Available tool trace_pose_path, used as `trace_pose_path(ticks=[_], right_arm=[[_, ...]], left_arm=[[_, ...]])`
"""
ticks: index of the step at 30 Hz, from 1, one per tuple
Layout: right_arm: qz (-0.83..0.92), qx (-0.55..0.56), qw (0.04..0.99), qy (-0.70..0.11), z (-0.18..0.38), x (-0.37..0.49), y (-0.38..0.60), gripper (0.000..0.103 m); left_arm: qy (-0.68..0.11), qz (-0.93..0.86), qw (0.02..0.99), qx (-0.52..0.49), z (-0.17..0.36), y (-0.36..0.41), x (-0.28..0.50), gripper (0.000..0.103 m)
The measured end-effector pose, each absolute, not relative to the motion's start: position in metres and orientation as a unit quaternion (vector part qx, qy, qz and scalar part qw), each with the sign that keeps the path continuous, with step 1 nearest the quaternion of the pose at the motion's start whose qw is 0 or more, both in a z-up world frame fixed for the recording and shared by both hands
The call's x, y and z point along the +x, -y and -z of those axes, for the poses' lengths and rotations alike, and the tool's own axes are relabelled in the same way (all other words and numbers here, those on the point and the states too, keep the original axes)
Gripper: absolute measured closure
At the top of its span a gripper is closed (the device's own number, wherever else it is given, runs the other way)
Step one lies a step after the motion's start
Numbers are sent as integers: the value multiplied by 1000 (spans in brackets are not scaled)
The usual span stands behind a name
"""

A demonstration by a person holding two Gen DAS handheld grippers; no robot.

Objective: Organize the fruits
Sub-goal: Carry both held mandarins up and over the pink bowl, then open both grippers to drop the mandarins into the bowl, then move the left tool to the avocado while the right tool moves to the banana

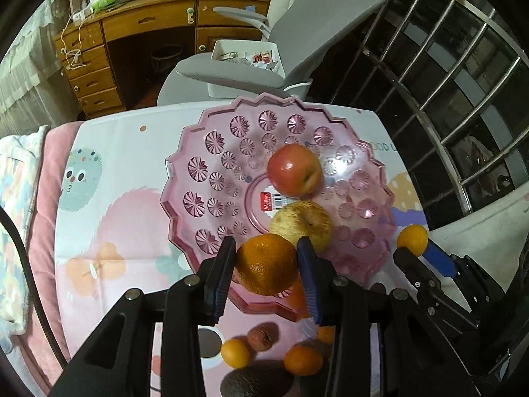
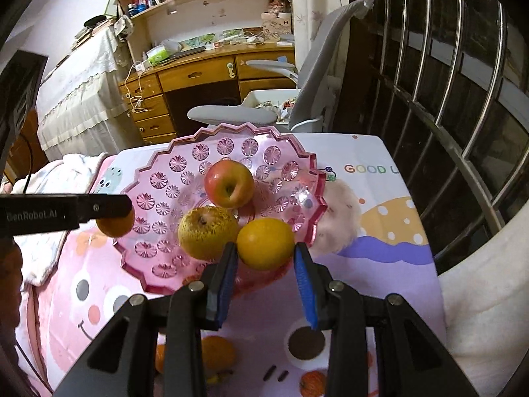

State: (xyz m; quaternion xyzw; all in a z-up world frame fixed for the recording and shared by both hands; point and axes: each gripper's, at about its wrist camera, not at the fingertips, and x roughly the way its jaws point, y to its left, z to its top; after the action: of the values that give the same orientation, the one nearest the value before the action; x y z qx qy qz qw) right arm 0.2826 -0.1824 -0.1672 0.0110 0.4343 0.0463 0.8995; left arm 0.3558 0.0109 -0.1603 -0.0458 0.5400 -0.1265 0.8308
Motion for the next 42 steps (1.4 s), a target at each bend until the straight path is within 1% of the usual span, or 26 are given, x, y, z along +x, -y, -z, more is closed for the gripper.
trace_pose_path(ticks=[8,9,11,12,13,14,15,17,18,23,25,29,33,36,41,42], right_arm=[[-43,16,890,-453,182,297,167,68],[-41,18,890,-453,183,298,165,67],[-37,20,888,-458,184,299,165,67],[-35,21,888,-458,183,299,165,64],[-32,21,889,-456,182,298,165,61],[-29,22,890,-454,181,298,166,54],[-27,22,891,-452,179,297,167,49],[-24,24,893,-448,177,294,169,47],[-21,26,894,-447,176,293,170,46],[-14,37,891,-453,176,281,176,44],[-10,40,890,-454,177,273,177,44],[-6,45,888,-459,178,254,180,43],[-10,39,883,-468,179,236,179,43],[-14,36,879,-475,181,221,177,43],[-29,41,877,-478,184,196,174,43],[-33,42,877,-477,186,191,173,42]], left_arm=[[-550,130,824,-47,175,-20,366,65],[-550,133,823,-47,175,-20,366,64],[-548,138,824,-45,175,-19,365,53],[-545,138,826,-43,174,-19,365,45],[-543,137,828,-41,174,-20,364,44],[-543,137,828,-41,174,-20,363,44],[-543,138,827,-43,173,-20,363,44],[-543,136,827,-44,173,-22,362,42],[-544,134,827,-43,174,-23,361,39],[-540,133,829,-54,172,-35,353,35],[-539,132,830,-58,170,-41,347,31],[-540,125,831,-53,168,-50,334,28],[-548,116,826,-55,171,-57,317,27],[-557,112,821,-53,174,-59,306,21],[-577,109,808,-43,185,-53,286,18],[-582,110,805,-42,189,-51,282,16]])
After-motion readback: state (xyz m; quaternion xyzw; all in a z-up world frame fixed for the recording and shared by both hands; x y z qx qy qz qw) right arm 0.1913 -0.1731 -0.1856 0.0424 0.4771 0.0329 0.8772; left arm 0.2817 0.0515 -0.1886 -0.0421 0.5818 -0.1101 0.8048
